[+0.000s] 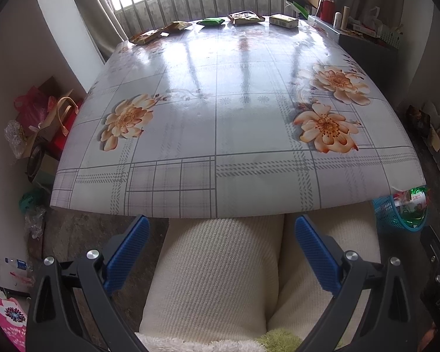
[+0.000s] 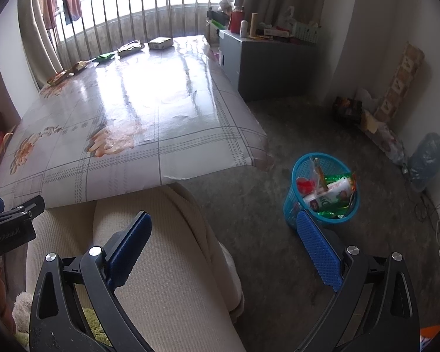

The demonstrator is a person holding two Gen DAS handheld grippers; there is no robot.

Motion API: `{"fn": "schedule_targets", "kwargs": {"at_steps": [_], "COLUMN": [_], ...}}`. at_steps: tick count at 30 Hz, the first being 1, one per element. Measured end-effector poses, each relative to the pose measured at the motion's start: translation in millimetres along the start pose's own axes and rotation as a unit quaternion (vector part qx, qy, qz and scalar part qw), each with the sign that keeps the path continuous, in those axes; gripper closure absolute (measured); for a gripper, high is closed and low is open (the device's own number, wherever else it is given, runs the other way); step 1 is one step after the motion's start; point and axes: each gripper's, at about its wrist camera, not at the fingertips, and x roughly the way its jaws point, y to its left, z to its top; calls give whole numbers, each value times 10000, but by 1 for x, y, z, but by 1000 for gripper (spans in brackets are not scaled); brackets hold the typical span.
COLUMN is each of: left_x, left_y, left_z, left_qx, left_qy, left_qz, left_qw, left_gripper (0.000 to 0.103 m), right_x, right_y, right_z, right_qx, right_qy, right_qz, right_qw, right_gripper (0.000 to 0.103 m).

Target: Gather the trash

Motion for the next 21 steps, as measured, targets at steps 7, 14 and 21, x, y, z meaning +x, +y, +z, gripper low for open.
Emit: {"fn": "schedule_targets", "kwargs": {"at_steps": [7,14,21], "left_x": [0,-9,-16], "left_y": [3,6,6], "left_z": [0,2,2], "left_qx": [-48,-109,-97], "left_qy": [-6,-236,-408], "left_qz": [5,12,37], "left_qw": [10000,9997,9991], "left_gripper": [6,6,6], "right_x": [0,-2,-5], "right_y": [2,4,6], "right_z": [-1,0,2], "right_qx": [-14,-36,-108], "right_qy": [5,-11,-63], "right_qz": [-7,0,9], "right_qw": [10000,10000,9999], "right_gripper": [8,8,8]}}
